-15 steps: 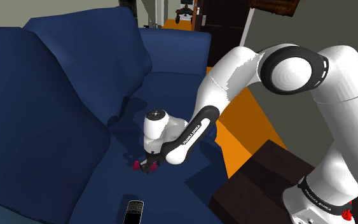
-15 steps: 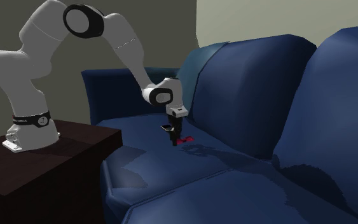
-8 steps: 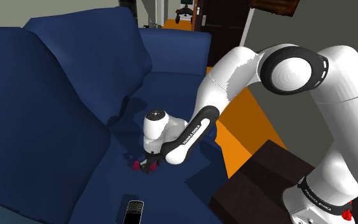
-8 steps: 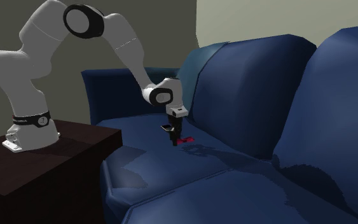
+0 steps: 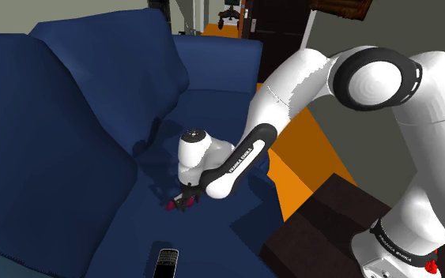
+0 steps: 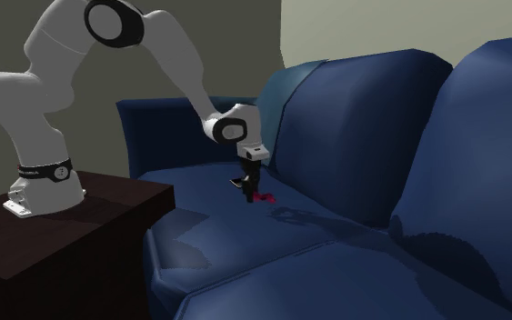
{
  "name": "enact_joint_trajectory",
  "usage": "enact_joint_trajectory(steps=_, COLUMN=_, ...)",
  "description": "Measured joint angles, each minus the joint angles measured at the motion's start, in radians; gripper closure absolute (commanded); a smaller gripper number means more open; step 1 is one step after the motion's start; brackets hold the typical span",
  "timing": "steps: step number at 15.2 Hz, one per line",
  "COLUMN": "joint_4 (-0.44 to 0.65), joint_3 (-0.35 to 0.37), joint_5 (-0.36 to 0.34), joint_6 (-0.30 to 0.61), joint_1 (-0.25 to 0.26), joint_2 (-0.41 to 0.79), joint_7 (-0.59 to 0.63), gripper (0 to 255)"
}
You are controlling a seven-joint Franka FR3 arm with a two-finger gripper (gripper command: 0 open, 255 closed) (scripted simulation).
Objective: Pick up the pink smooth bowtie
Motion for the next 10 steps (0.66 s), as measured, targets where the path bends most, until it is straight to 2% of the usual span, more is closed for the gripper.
enact_joint_trajectory(steps=10, joint_4=-0.037, joint_3=0.042, joint_5=0.035, joint_6=-0.075, joint_1=-0.030, joint_2=-0.111, joint_7=-0.021, gripper=255)
